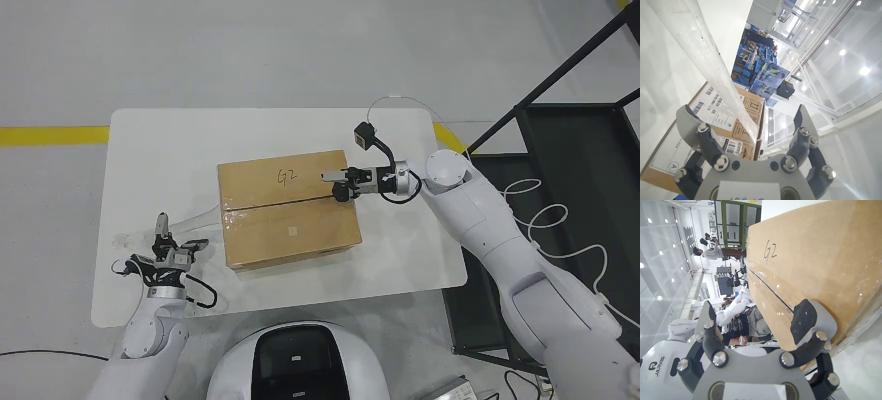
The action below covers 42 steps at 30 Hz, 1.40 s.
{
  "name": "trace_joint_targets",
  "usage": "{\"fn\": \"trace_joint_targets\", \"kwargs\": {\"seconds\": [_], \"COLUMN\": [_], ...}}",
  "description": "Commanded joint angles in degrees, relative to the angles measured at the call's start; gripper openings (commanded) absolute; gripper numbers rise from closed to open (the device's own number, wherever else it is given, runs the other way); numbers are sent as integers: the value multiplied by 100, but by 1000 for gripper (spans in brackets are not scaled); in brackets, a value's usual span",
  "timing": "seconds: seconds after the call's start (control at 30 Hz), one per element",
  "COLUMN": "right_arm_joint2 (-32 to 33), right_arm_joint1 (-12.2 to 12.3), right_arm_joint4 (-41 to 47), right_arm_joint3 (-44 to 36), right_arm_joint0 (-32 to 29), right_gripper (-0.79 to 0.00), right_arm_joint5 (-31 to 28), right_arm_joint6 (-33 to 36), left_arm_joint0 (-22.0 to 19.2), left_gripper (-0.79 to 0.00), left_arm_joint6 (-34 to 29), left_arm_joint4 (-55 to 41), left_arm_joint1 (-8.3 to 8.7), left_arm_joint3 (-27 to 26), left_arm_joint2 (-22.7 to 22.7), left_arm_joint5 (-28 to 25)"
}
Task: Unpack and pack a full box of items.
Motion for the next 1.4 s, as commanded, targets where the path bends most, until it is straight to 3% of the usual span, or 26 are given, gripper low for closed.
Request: {"fn": "trace_joint_targets", "kwargs": {"seconds": [0.0, 0.07, 0.17, 0.33, 0.4, 0.47, 0.53, 0.63, 0.77, 0.9, 1.37], "right_arm_joint2": [0, 0, 0, 0, 0, 0, 0, 0, 0, 0, 0], "right_arm_joint1": [0, 0, 0, 0, 0, 0, 0, 0, 0, 0, 0], "right_arm_joint4": [0, 0, 0, 0, 0, 0, 0, 0, 0, 0, 0], "right_arm_joint3": [0, 0, 0, 0, 0, 0, 0, 0, 0, 0, 0], "right_arm_joint0": [0, 0, 0, 0, 0, 0, 0, 0, 0, 0, 0], "right_gripper": [0, 0, 0, 0, 0, 0, 0, 0, 0, 0, 0], "right_arm_joint5": [0, 0, 0, 0, 0, 0, 0, 0, 0, 0, 0], "right_arm_joint6": [0, 0, 0, 0, 0, 0, 0, 0, 0, 0, 0], "left_arm_joint0": [-25, -40, -43, -38, -34, -28, -17, 31, 86, 136, 245], "left_gripper": [0, -6, -163, -194, -379, -382, -336, -354, -523, -785, -785], "left_arm_joint6": [8, 24, 22, 7, -13, -41, -57, -86, -105, -120, -117], "left_arm_joint4": [-36, -91, -175, -252, -276, -298, -305, -306, -307, -294, 44], "left_arm_joint1": [-25, -49, -77, -117, -132, -146, -160, -179, -203, -227, -312], "left_arm_joint3": [42, 66, 89, 111, 114, 119, 119, 90, 42, -14, -550], "left_arm_joint2": [-7, -23, -59, -120, -149, -174, -203, -238, -297, -351, -471], "left_arm_joint5": [-46, -74, -59, 27, 27, 24, 34, 31, 32, 25, -93]}}
